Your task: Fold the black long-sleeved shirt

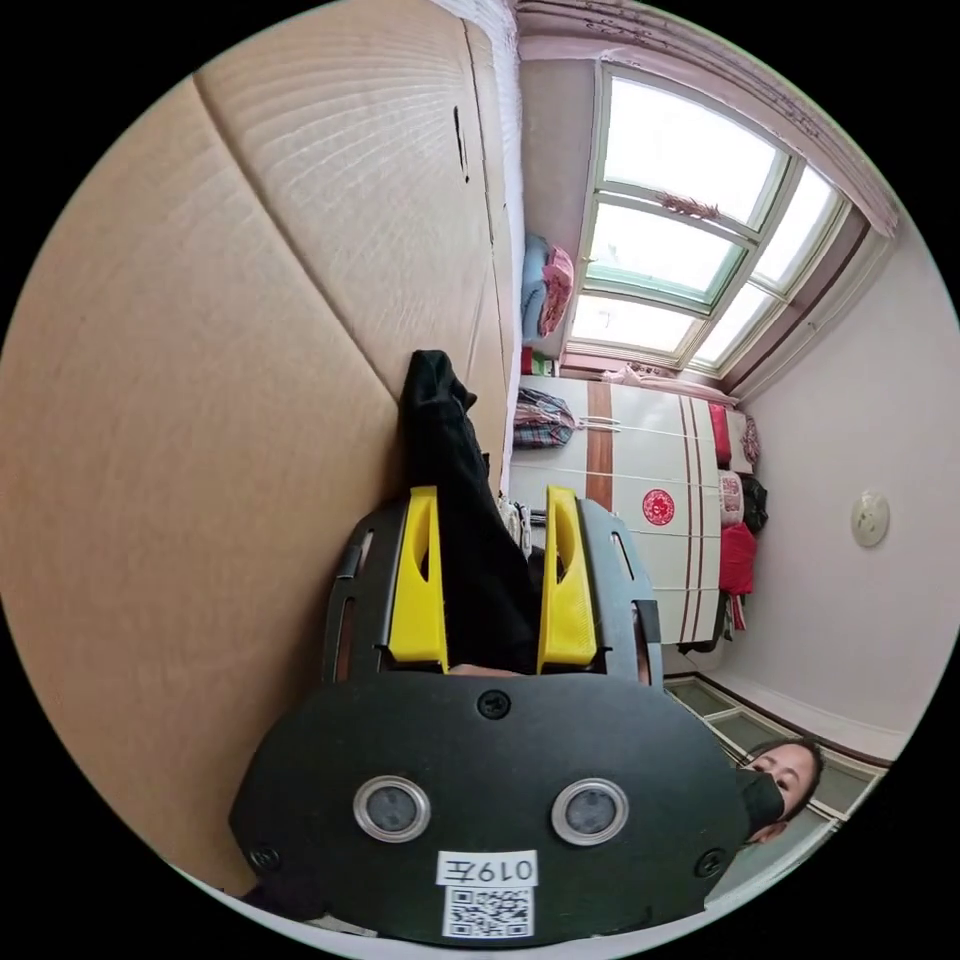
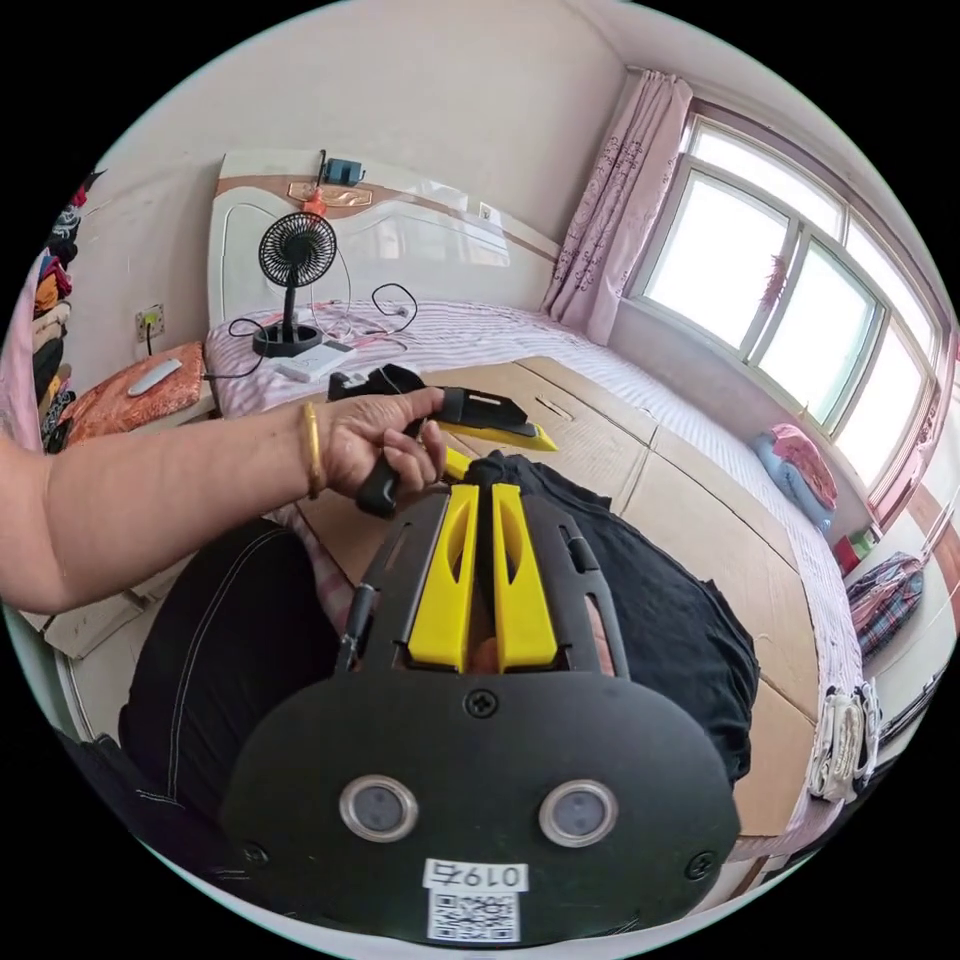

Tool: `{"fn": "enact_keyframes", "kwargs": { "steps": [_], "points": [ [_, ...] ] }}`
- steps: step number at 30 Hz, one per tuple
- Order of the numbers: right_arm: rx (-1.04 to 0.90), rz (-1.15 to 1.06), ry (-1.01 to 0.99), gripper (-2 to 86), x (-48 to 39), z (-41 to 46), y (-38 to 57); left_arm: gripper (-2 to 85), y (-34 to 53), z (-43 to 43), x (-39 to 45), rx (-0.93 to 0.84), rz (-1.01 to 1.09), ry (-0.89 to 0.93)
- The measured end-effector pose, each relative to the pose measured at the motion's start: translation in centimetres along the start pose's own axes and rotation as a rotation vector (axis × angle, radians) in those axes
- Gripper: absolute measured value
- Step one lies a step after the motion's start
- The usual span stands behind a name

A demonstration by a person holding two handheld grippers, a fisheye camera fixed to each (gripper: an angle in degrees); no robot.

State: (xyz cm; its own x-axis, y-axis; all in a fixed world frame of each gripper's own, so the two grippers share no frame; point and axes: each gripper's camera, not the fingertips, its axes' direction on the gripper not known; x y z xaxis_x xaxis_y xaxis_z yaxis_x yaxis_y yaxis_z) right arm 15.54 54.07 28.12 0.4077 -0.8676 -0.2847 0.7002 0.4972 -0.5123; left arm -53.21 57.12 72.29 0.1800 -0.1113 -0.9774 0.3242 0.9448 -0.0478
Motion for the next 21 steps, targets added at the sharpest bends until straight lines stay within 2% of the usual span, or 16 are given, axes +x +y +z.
{"fn": "enact_keyframes", "kwargs": {
  "steps": [6, 13, 21],
  "points": [
    [0.037, 0.006, 0.059, 0.6, -0.7, -1.1, 1.2, 7.5, -0.6, 4.0, 1.1, -0.053, 0.09, -0.209],
    [0.066, 0.049, 0.025, 0.6, 1.0, -2.5, 1.2, 4.5, 1.7, 5.1, -1.9, -0.017, 0.061, -0.178],
    [0.001, -0.006, -0.028, 0.6, -1.4, -1.7, 2.2, 2.8, 3.0, 7.7, -2.1, 0.014, 0.079, -0.289]
  ]
}}
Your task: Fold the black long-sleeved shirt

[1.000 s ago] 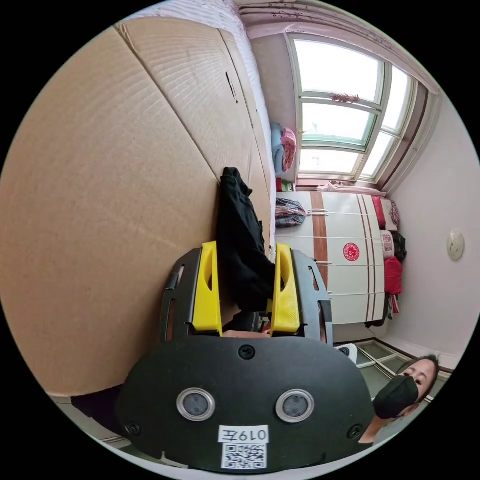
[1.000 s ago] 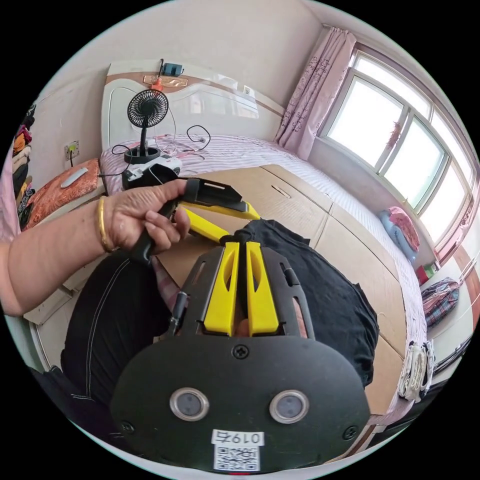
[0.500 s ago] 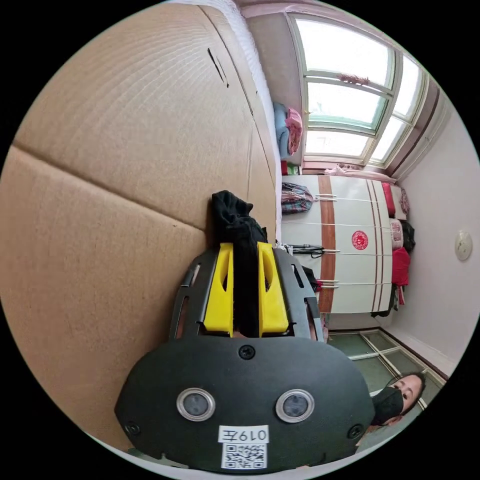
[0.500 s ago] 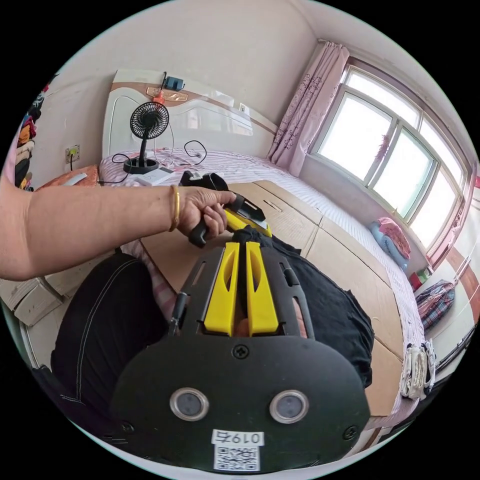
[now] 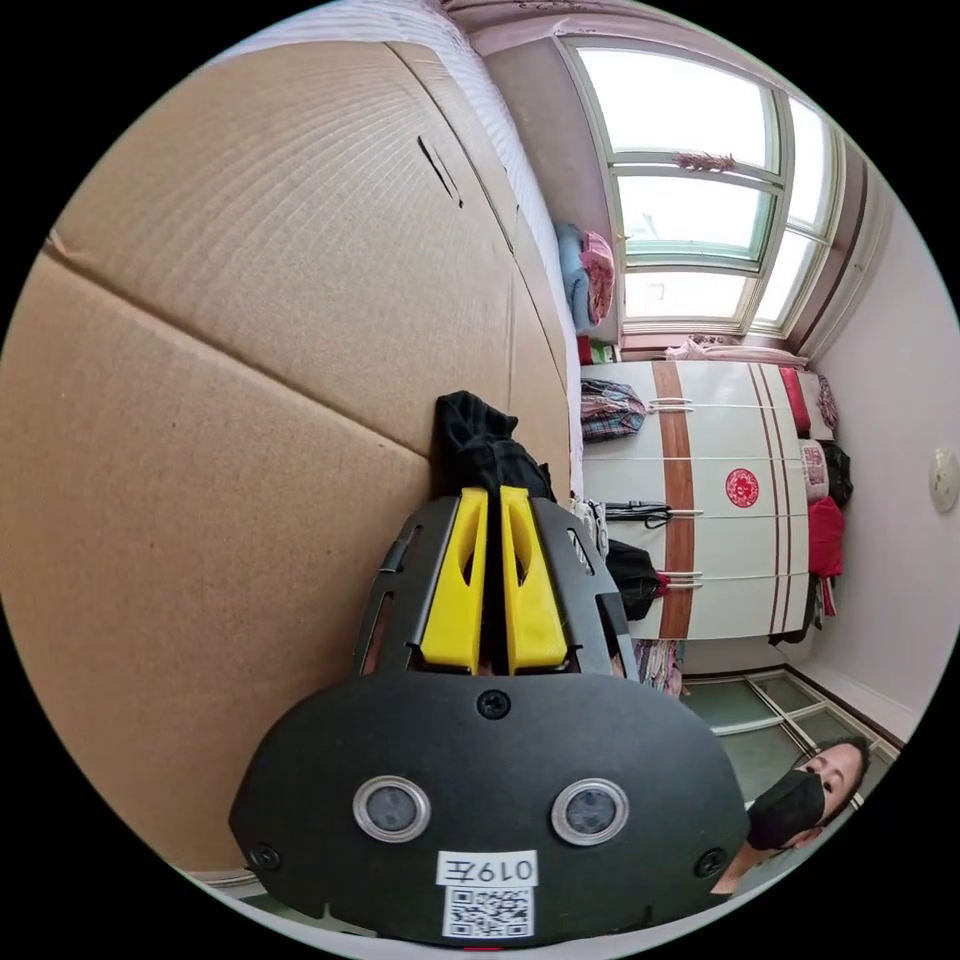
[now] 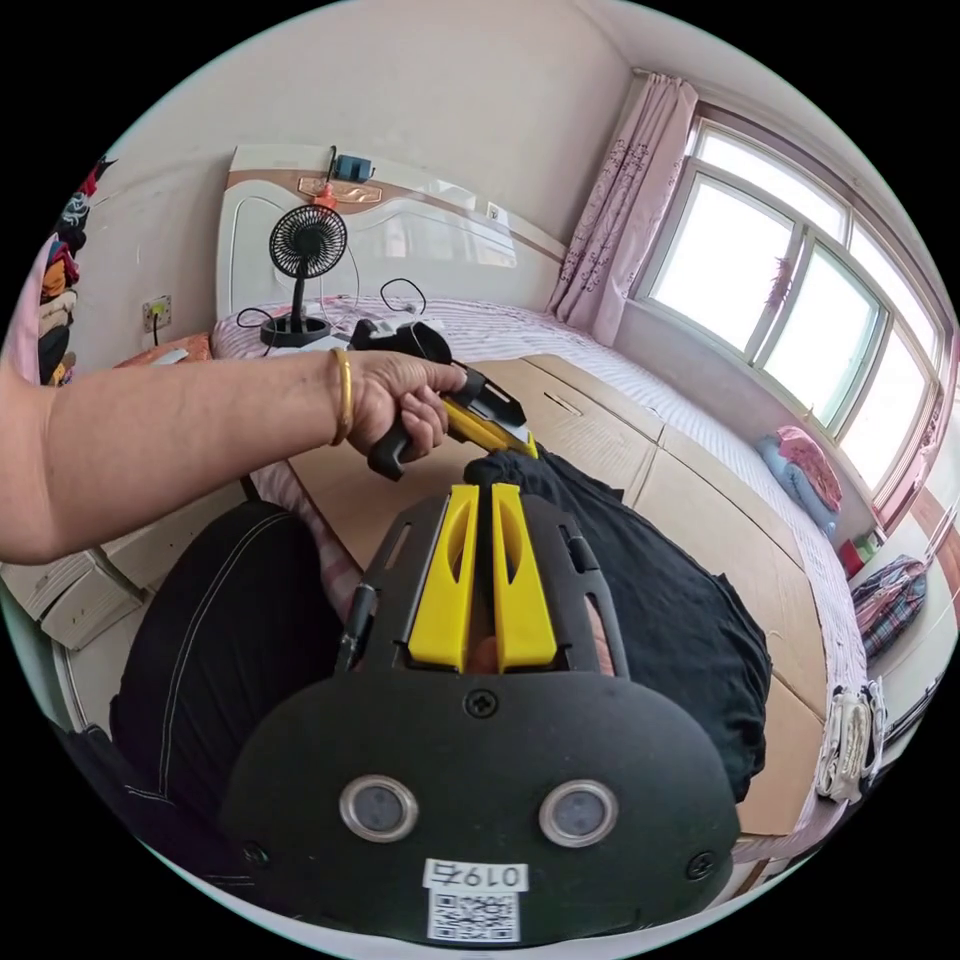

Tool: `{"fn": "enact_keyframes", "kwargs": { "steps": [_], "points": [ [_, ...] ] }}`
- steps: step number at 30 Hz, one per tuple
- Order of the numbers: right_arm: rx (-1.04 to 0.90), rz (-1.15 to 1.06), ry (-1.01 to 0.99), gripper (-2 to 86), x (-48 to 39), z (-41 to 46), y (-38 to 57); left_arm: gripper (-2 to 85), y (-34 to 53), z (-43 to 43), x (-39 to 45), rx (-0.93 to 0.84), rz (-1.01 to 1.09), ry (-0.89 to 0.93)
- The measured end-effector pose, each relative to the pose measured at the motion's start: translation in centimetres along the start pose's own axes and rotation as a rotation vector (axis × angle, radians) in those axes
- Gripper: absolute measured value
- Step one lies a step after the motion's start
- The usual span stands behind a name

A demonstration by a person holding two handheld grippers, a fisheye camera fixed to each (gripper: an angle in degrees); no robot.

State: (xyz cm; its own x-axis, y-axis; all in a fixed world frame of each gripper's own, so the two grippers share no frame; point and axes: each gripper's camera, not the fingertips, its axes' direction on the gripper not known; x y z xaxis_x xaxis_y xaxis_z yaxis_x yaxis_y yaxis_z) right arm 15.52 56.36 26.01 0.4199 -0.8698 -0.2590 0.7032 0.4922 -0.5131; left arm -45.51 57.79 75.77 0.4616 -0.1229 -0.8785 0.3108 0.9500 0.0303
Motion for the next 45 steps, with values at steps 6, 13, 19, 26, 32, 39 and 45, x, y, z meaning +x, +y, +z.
{"fn": "enact_keyframes", "kwargs": {
  "steps": [6, 13, 19, 26, 32, 39, 45],
  "points": [
    [0.001, 0.004, 0.002, 0.5, -0.1, -1.1, 0.4, 3.9, 0.3, 1.6, -1.1, 0.012, -0.045, -0.044],
    [0.059, 0.061, 0.011, 0.6, 4.1, -4.2, -1.1, 11.0, 0.7, 1.4, -1.3, 0.001, -0.056, 0.061],
    [0.09, 0.072, 0.002, 0.6, 5.6, -6.0, -1.0, 14.3, 0.7, 2.1, -2.2, -0.009, -0.071, 0.207],
    [0.103, 0.064, -0.003, 0.6, 6.0, -7.7, -0.2, 14.9, -6.8, 7.2, -1.8, -0.006, -0.168, 0.332],
    [0.075, 0.05, -0.005, 0.5, 6.4, -8.3, 0.7, 7.7, -15.0, 8.3, 2.4, -0.003, -0.151, 0.158],
    [0.057, 0.132, -0.033, 0.5, 8.0, -9.4, 1.8, 3.4, -22.4, 8.4, 12.5, -0.008, -0.021, -0.095],
    [0.074, 0.299, -0.153, 0.6, 12.1, -10.8, 3.8, 3.0, -27.8, 9.3, 19.8, -0.012, 0.027, -0.198]
  ]
}}
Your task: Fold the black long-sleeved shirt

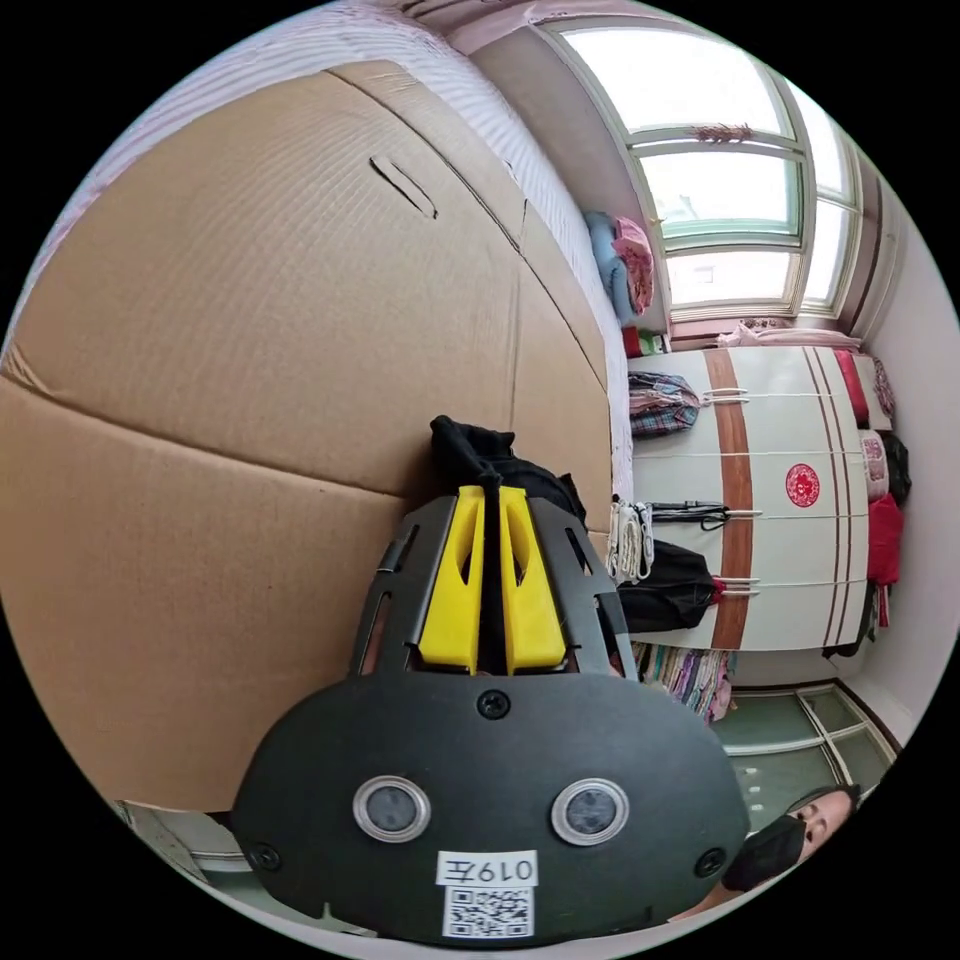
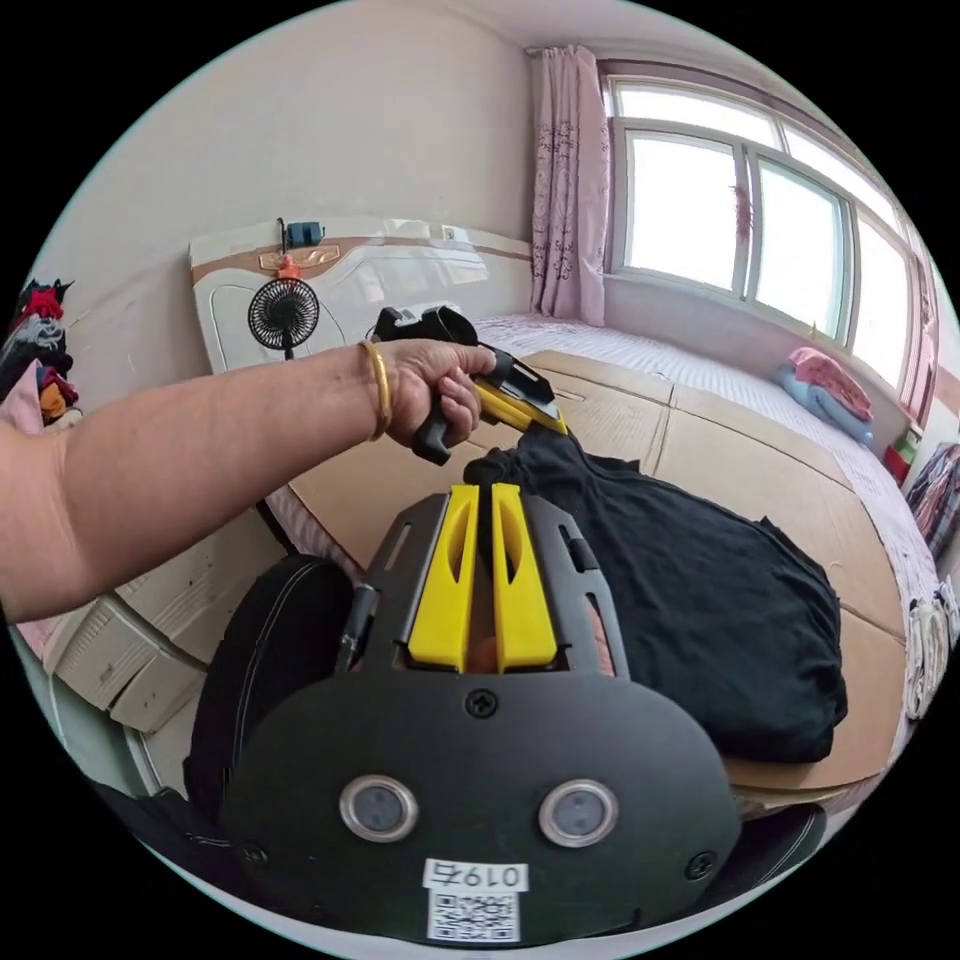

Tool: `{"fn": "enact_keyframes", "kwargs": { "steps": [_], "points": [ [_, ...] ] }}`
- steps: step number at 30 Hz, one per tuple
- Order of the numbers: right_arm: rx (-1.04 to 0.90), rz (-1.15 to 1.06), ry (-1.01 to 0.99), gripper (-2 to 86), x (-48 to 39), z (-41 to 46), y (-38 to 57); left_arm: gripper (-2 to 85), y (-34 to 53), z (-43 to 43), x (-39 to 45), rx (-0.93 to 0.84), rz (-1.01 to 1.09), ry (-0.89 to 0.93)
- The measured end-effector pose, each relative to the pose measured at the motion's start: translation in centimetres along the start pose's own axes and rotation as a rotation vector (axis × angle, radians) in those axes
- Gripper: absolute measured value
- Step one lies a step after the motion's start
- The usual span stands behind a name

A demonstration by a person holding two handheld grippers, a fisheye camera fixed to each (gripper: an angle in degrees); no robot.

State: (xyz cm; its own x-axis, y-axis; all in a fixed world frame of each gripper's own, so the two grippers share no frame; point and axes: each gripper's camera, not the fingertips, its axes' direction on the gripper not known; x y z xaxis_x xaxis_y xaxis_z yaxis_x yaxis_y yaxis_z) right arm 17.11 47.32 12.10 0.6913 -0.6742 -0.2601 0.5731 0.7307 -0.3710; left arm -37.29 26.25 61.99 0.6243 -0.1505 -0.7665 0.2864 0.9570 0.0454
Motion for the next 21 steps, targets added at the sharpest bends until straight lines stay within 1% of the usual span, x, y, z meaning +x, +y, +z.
{"fn": "enact_keyframes", "kwargs": {
  "steps": [4, 10, 15, 17, 21],
  "points": [
    [0.065, 0.103, -0.057, 0.6, 4.2, -3.4, 0.8, 2.9, -3.0, -0.7, 5.3, 0.015, 0.03, -0.026],
    [0.17, 0.128, -0.008, 0.5, 8.7, -10.3, 2.7, 2.9, -8.2, 1.0, 18.9, 0.016, 0.12, -0.081],
    [0.239, 0.25, 0.041, 0.6, 14.7, -16.8, 5.3, 2.6, -11.9, 6.6, 32.5, -0.011, 0.211, -0.119],
    [0.265, 0.336, 0.054, 0.6, 18.3, -19.9, 7.0, 2.5, -13.1, 9.1, 36.8, -0.025, 0.233, -0.129],
    [0.279, 0.425, 0.089, 0.6, 22.6, -23.2, 9.6, 2.4, -16.1, 15.6, 45.0, -0.073, 0.262, -0.17]
  ]
}}
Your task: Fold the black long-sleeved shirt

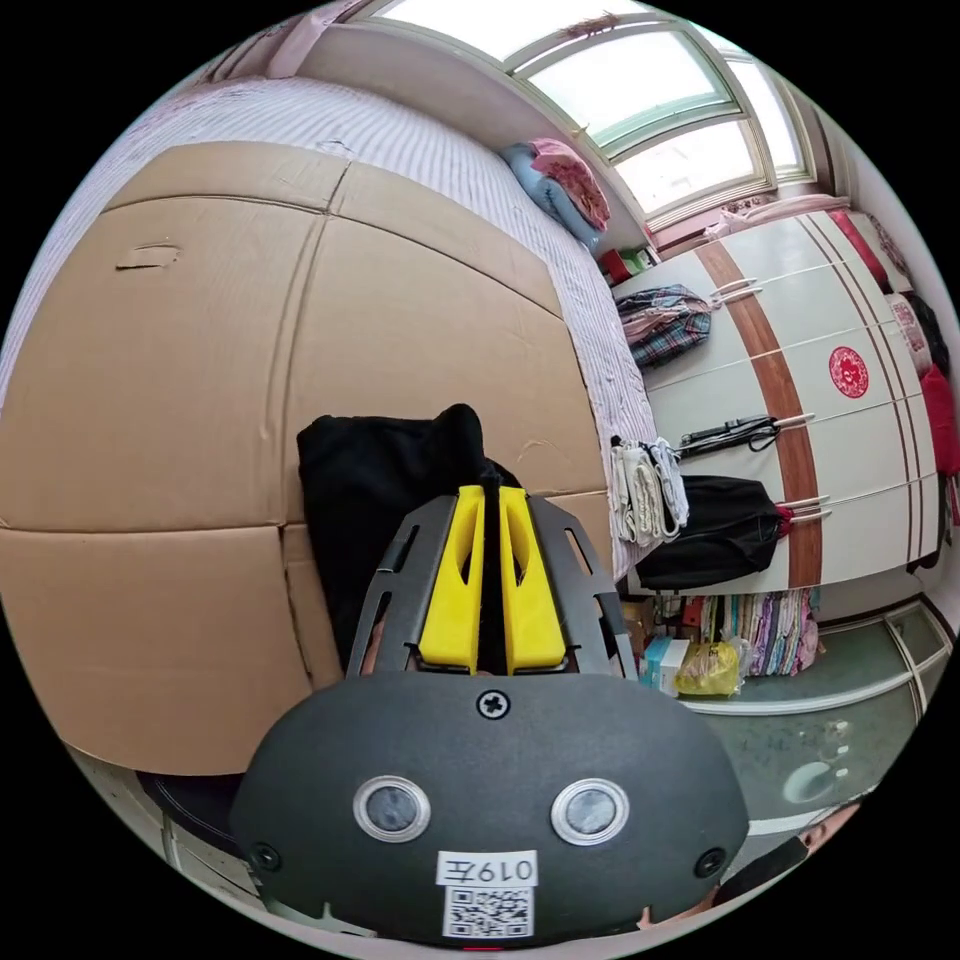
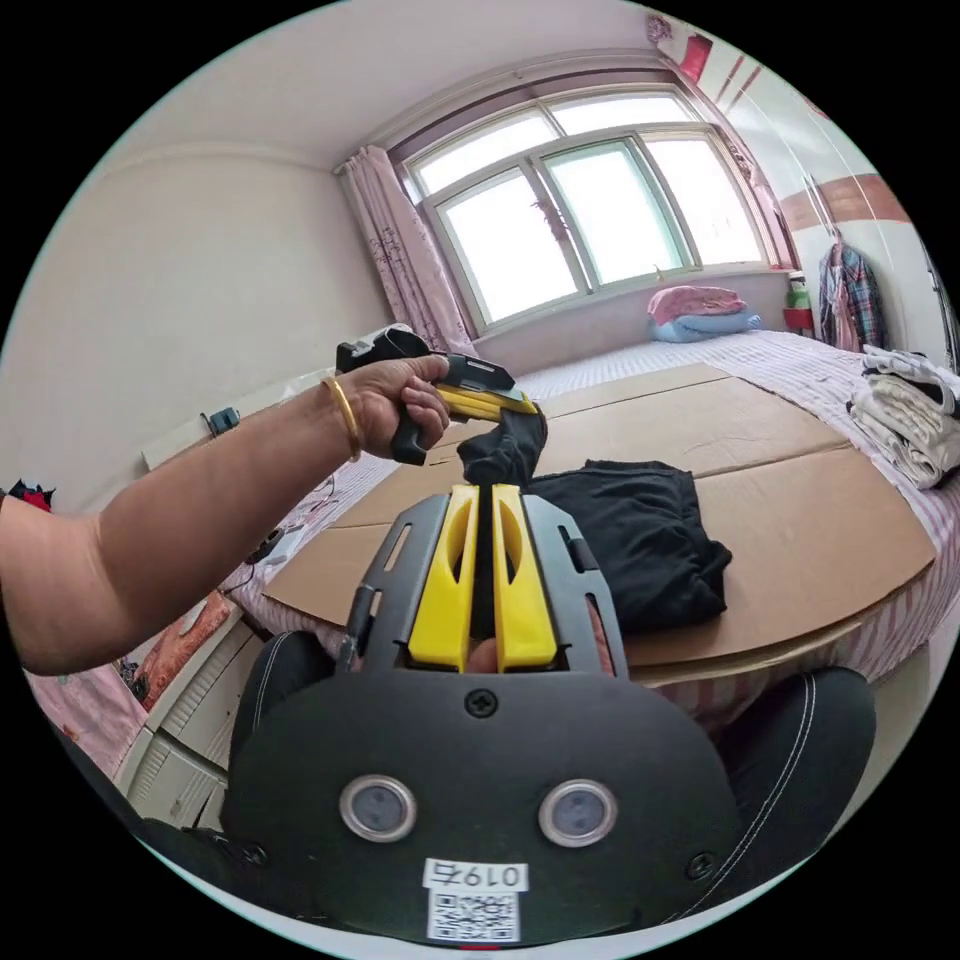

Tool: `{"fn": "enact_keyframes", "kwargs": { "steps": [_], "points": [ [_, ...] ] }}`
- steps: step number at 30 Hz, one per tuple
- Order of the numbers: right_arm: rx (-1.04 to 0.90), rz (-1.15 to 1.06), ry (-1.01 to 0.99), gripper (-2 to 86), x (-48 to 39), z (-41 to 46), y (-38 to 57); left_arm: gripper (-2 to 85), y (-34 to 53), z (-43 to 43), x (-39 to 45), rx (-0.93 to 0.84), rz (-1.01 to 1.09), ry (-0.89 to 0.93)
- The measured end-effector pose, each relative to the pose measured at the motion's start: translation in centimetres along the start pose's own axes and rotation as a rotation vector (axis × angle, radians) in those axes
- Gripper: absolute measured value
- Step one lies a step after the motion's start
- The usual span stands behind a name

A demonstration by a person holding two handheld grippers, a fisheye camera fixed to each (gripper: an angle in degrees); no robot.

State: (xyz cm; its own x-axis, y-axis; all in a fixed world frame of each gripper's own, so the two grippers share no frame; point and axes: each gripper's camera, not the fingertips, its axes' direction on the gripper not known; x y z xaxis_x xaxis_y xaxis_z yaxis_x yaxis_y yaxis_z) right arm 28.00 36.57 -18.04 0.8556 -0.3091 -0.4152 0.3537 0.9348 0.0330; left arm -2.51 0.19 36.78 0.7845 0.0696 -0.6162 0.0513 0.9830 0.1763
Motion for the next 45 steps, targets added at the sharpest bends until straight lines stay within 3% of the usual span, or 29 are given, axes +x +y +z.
{"fn": "enact_keyframes", "kwargs": {
  "steps": [8, 19, 29, 40, 43, 45],
  "points": [
    [-0.003, 0.144, 0.05, 0.6, 7.2, -3.6, 0.6, 2.3, -8.3, 6.0, 7.3, -0.083, -0.018, -0.074],
    [0.014, 0.251, 0.015, 0.7, 12.1, -6.9, -2.7, 2.4, -18.4, 0.7, 14.4, -0.089, -0.017, -0.143],
    [-0.004, 0.361, 0.019, 1.8, 15.1, -8.8, -6.5, 1.9, -25.7, -6.1, 22.3, -0.115, 0.0, -0.224],
    [-0.042, 0.364, 0.079, 4.5, 15.9, -11.6, -11.5, 1.2, -28.7, -17.2, 31.9, -0.123, 0.067, -0.079],
    [-0.065, 0.307, 0.103, 5.0, 15.2, -12.5, -13.1, 1.2, -27.6, -22.4, 35.4, -0.104, 0.171, -0.036],
    [-0.073, 0.247, 0.15, 6.2, 14.6, -13.4, -14.6, 1.3, -24.1, -28.7, 38.4, -0.042, 0.358, 0.049]
  ]
}}
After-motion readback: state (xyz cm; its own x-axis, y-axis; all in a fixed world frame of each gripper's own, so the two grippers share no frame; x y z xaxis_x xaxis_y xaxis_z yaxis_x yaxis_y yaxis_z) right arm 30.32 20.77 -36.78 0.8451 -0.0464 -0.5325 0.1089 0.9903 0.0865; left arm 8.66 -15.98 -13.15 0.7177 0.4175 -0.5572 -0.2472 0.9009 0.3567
